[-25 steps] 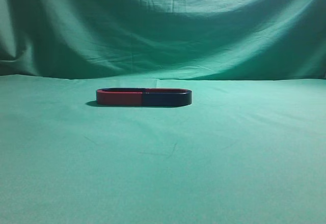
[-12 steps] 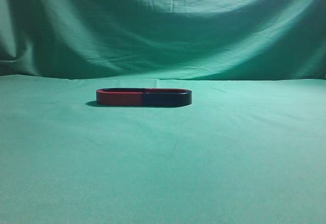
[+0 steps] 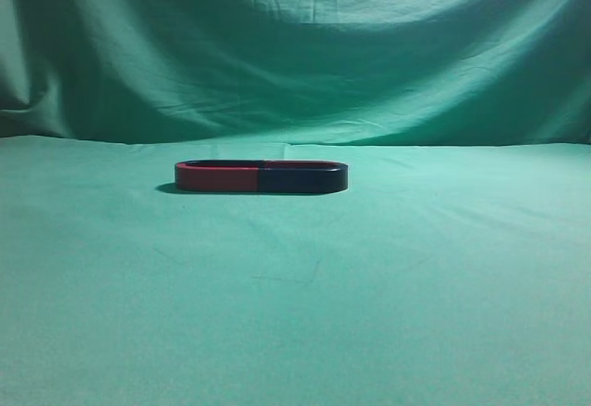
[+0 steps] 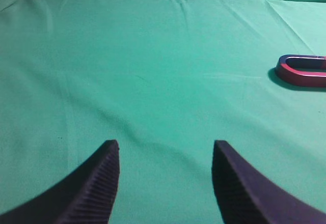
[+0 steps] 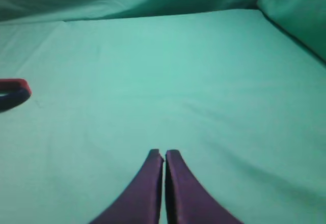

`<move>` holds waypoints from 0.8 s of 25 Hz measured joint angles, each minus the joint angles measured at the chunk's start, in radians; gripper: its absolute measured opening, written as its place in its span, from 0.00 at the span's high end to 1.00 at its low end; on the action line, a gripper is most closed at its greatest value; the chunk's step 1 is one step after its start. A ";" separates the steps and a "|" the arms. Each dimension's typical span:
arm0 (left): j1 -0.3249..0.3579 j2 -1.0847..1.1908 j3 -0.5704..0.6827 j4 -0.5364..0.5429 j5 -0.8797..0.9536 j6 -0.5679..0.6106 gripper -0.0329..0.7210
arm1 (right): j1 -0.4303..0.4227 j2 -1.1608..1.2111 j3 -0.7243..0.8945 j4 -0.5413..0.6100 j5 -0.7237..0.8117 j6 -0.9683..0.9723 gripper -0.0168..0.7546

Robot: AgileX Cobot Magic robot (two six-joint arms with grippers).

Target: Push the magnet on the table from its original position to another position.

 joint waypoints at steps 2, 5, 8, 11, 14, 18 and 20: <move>0.000 0.000 0.000 0.000 0.000 0.000 0.46 | -0.014 0.000 0.025 0.000 0.000 0.006 0.98; 0.000 0.000 0.000 0.000 0.000 0.000 0.46 | -0.016 -0.002 0.027 0.000 0.000 0.012 0.98; 0.000 0.000 0.000 0.000 0.000 0.000 0.46 | -0.016 -0.003 0.027 0.000 0.000 0.012 0.98; 0.000 0.000 0.000 0.000 0.000 0.000 0.46 | -0.016 -0.004 0.027 0.000 0.000 0.014 0.98; 0.000 0.000 0.000 0.000 0.000 0.000 0.46 | -0.016 -0.005 0.029 0.000 0.000 0.015 0.98; 0.000 0.000 0.000 0.000 0.000 0.000 0.46 | -0.016 -0.005 0.029 0.000 0.000 0.015 0.98; 0.000 0.000 0.000 0.000 0.000 0.000 0.46 | -0.016 -0.005 0.029 0.000 0.000 0.015 0.98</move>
